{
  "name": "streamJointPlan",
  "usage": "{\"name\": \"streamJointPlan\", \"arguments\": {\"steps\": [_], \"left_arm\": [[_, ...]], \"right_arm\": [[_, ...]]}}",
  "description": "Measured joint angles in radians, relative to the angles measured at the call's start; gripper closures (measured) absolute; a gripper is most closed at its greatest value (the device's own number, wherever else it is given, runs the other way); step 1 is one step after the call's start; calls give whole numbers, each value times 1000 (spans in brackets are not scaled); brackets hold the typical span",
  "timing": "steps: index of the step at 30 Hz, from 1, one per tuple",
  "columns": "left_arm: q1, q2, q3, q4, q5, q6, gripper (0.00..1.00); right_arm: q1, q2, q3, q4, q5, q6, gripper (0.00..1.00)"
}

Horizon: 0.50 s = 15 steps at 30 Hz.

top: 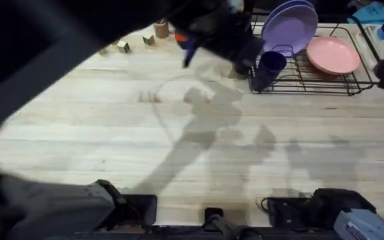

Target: Pick up the cup on the table and put them onto the rack.

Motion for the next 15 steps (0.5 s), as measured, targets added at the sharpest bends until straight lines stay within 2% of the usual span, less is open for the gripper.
{"name": "streamJointPlan", "arguments": {"steps": [2,3,10,13,14,15], "left_arm": [[18,-74,-66,0,0,0,8],[74,-226,-176,-15,-18,0,8],[181,-464,-290,-69,-88,0,8],[227,-550,-315,-145,-109,0,8],[277,-601,-320,-217,-121,-1,9],[294,-611,-320,-236,-122,-3,8]], "right_arm": [[0,0,0,0,0,0,7],[0,0,0,3,0,0,7],[0,13,1,27,-2,0,7],[0,41,1,37,-28,0,7],[0,83,1,52,-73,0,7],[0,101,1,55,-93,0,7]]}}
